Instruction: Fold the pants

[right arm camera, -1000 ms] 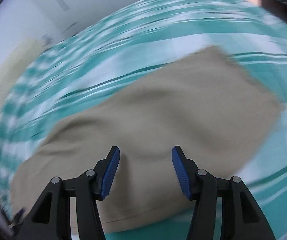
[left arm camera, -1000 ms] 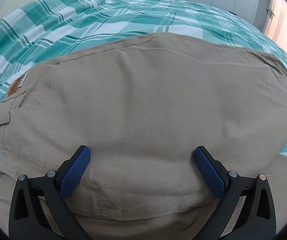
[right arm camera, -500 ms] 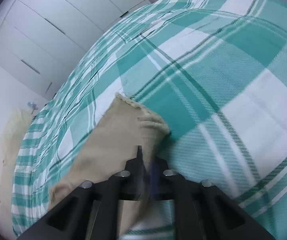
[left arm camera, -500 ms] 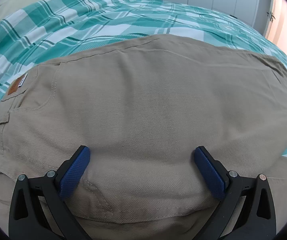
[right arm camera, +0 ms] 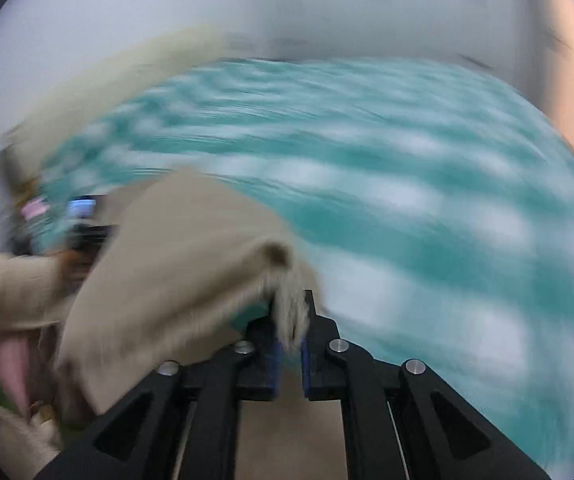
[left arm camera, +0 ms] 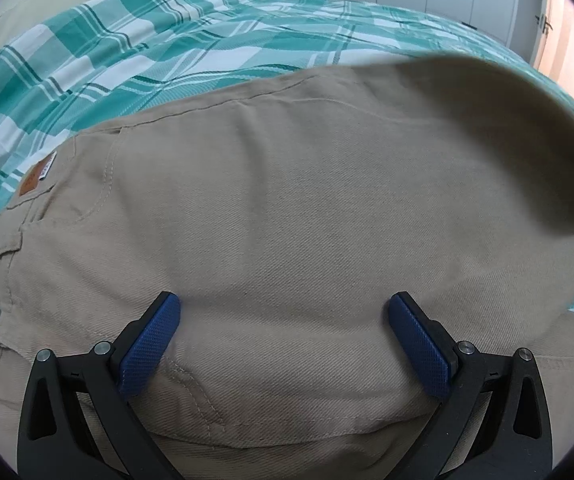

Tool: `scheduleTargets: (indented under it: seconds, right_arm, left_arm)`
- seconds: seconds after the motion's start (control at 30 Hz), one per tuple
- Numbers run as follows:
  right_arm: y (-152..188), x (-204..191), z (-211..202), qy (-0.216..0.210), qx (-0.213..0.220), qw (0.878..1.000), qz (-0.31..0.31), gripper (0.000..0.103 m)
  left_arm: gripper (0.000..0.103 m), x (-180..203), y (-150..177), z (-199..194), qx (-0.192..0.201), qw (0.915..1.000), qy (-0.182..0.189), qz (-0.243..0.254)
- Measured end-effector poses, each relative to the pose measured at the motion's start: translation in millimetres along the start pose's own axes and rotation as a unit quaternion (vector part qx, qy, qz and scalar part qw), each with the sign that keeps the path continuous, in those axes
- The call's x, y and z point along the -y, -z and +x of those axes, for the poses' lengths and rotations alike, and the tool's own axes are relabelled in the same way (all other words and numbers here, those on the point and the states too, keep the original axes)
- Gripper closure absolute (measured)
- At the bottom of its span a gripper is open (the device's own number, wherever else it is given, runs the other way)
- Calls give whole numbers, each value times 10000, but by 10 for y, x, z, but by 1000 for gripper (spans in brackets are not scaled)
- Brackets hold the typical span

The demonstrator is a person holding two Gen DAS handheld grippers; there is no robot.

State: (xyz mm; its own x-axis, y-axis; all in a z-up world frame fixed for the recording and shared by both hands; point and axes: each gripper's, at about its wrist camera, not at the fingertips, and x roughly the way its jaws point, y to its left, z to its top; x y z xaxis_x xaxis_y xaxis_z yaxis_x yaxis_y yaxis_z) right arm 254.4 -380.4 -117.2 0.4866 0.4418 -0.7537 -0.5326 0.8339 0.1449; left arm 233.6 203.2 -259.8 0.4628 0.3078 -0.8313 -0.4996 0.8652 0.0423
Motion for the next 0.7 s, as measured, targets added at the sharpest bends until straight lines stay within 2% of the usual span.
scheduleTargets:
  seconds: [0.03,0.07,0.1,0.13,0.17,0.23,0.3,0.37,0.47,0.53,0.6,0.63,0.7]
  right_arm:
    - [204,274,21,594,-202,9971,437,52]
    - [354,465,40,1195,-416,9895,706,38]
    - [502,624,44,1781,-611,9776,938,34]
    - [609,723,7,2125,-712,9677,1154,35]
    - [680,733,-64,2259,-657,9625,1348,35]
    - [705,551,-228,2165,-328,9638,1523,34]
    - [749,237,-337,1976,-47,9681,1542,34]
    - [761,-244,-307,1312,124,9793,1535,34]
    - [823,-976,-39,479,59,9916,1197,34]
    - [947,-1402,249,168,-140,9952,951,34]
    - [1150,-1593,575,11,-586,9930,1022,33]
    - [1236,-1632,670,128,-689,9924,1012,32]
    - [1301,-1733,706,306,-510,9949,819,29]
  left_arm:
    - [1,0,-14,-5,-53,10000,-14,0]
    - [0,0,-36,-18,-133,9999,-41,10]
    - [1,3,-65,-50,-264,9996,-100,26]
    - [1,1,-85,-111,-419,9990,-150,20]
    - [1,-1,-80,-171,-496,9986,-170,10]
    - [1,-12,-3,-424,-653,9978,-43,-41]
    - [1,17,155,-672,-677,9970,369,-10]
    - [1,110,363,-929,-606,9959,643,186]
    - [1,324,767,-1246,-485,9920,915,719]
    - [1,457,1026,-1309,-516,9886,889,1096]
    - [1,506,1249,-1236,-641,9859,826,1310]
    - [1,437,1296,-1206,-600,9873,972,1108]
    - [0,322,1281,-1184,-581,9888,1106,813]
